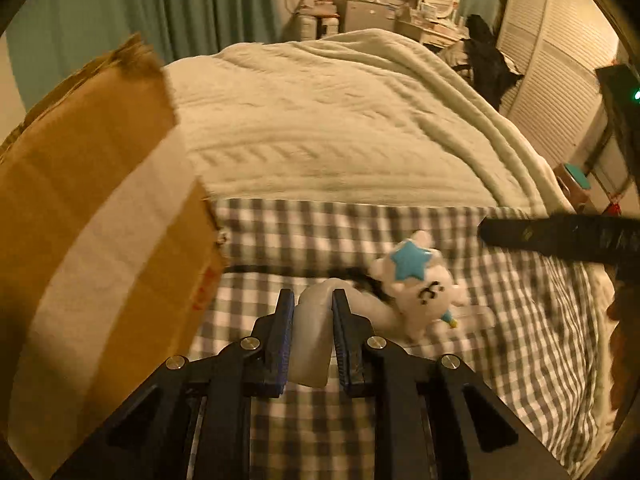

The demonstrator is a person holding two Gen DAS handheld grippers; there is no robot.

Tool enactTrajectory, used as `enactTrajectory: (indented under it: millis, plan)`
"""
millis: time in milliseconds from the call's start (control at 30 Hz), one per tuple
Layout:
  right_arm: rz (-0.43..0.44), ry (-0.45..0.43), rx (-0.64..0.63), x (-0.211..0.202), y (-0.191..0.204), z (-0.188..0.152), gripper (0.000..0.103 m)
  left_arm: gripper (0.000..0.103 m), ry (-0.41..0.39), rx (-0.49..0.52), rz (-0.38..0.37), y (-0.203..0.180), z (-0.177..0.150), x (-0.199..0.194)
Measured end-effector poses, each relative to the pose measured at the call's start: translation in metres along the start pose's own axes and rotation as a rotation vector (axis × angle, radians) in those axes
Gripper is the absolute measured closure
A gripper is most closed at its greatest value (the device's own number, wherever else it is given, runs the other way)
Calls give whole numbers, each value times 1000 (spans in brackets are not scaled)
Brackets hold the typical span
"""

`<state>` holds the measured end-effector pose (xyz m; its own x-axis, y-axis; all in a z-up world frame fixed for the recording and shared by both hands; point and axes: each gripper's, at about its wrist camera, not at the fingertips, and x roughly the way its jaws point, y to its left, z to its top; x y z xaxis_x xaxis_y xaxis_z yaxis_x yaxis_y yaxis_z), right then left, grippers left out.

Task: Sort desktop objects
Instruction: 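Grasp the white bar with the left gripper while the right grasps the bear figurine, then carry the white bar and bear figurine over the cardboard box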

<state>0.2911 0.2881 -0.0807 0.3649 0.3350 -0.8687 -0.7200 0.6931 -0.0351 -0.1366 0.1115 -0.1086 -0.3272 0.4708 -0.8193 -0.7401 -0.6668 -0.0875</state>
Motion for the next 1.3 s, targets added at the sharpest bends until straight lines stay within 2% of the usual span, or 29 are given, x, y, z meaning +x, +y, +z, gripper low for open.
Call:
enactTrajectory:
  millis: [200,300,367,400,433,500,700,800,967,1167,1300]
  plan:
    - [56,87,-45,37,38,-5,17,84,34,-25,-2,13,3,9]
    - [5,139,-90,57,51,-6,17,84,57,-24,2,17,2,13]
    - [-6,187,-77,70,52,-9,18,84,76,-4,-2,18,0,14]
    - [-1,201,-67,74,51,-11,37,84,80,7,-4,17,0,14]
    - [6,213,-58,76,50,-13,47,84,89,18,-7,15,-1,15]
    - [22,224,-35,74,47,-14,49,84,99,26,3,15,-1,16]
    - [-52,156,-83,34,35,-10,51,84,102,11,-11,12,5,4]
    - [-70,126,-67,10,25,-8,55,84,75,43,-25,0,8,-12]
    - [-99,95,-75,-29,18,-18,55,84,26,79,-44,-16,13,-46]
    - [-121,64,-132,-72,36,-30,55,84,-45,120,-37,-19,16,-95]
    - [-94,16,-172,-115,59,-38,55,84,-111,152,-20,-17,16,-138]
